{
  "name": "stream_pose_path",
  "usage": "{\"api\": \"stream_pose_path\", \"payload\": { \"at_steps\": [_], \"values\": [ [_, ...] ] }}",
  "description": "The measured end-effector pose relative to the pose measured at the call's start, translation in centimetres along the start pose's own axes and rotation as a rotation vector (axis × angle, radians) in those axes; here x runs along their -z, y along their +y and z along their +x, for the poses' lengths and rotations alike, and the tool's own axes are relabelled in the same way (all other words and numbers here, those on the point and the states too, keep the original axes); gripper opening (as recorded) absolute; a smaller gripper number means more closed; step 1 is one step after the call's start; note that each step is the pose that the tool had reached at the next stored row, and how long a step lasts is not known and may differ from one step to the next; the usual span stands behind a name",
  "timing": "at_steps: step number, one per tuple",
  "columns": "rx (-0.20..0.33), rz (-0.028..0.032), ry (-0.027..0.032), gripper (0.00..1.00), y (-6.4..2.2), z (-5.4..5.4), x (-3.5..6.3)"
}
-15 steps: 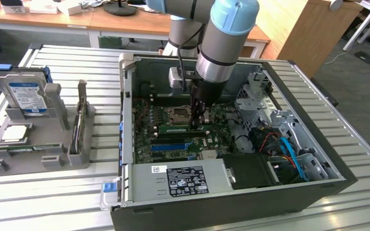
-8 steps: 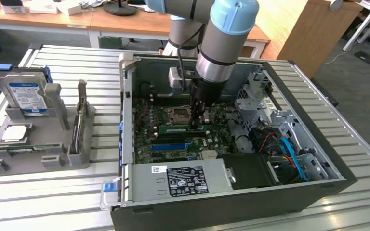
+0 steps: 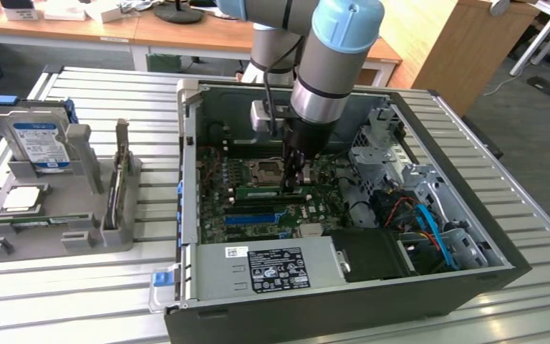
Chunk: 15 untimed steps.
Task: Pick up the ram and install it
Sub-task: 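Insert the ram into the slot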
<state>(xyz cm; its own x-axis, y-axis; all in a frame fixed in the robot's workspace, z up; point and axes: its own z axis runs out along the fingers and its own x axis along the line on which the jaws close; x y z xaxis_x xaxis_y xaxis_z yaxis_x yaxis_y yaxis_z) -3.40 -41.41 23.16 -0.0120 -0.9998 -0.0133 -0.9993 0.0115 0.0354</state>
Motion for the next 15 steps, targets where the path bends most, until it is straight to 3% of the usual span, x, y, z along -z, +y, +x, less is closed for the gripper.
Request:
{"api": "stream_pose_path", "payload": {
  "at_steps": [15],
  "values": [
    [0.0,0.0,0.0001,0.12,0.0,0.0,-0.1]
  ]
}}
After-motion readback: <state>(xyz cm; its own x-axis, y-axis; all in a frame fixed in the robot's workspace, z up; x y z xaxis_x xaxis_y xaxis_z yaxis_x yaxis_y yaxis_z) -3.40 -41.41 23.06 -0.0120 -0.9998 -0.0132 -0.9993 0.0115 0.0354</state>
